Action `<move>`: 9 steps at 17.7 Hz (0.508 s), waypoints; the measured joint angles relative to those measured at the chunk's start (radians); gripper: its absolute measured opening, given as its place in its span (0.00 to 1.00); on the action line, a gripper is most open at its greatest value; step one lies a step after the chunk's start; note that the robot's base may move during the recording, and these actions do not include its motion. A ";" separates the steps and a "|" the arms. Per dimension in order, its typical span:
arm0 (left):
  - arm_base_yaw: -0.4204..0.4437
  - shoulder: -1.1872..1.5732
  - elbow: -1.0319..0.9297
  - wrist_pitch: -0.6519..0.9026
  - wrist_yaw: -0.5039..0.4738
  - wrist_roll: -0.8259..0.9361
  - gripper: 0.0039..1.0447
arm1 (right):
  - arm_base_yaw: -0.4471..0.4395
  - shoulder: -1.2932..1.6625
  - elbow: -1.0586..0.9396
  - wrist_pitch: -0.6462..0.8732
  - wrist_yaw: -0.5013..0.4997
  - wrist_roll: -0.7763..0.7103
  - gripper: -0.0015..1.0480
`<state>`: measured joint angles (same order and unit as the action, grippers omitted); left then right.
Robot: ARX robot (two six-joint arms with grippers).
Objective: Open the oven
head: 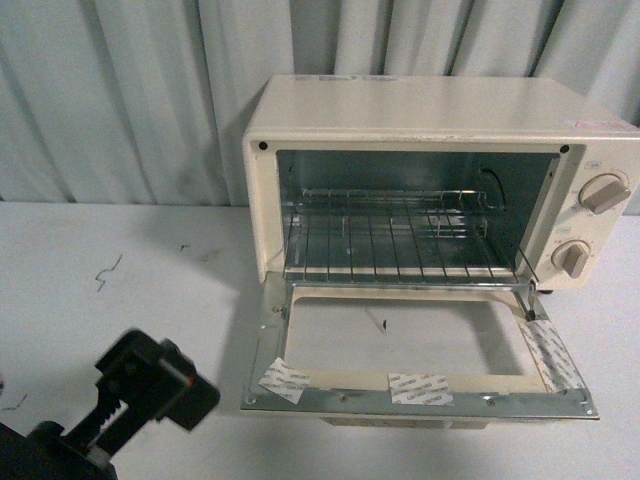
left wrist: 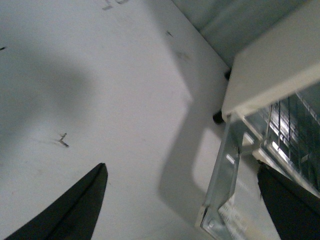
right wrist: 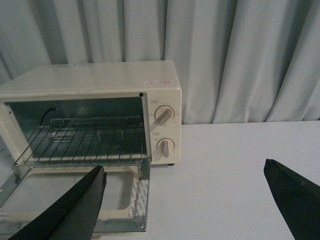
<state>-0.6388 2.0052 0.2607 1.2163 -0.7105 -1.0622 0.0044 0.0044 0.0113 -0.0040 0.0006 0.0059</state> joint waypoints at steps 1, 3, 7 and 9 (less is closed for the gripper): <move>0.064 0.127 -0.061 0.056 0.118 0.239 0.74 | 0.000 0.000 0.000 0.002 -0.001 0.000 0.94; 0.166 0.056 -0.219 0.057 0.220 0.628 0.55 | -0.004 0.000 0.000 -0.003 0.001 0.000 0.94; 0.297 -0.263 -0.267 0.066 0.370 0.990 0.18 | -0.005 0.000 0.000 0.000 -0.001 -0.001 0.94; 0.348 -0.438 -0.268 0.068 0.418 1.023 0.03 | -0.005 0.000 0.000 0.000 -0.001 -0.001 0.94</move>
<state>-0.2905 1.5673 -0.0074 1.2846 -0.2928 -0.0395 -0.0002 0.0044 0.0113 -0.0036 -0.0002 0.0051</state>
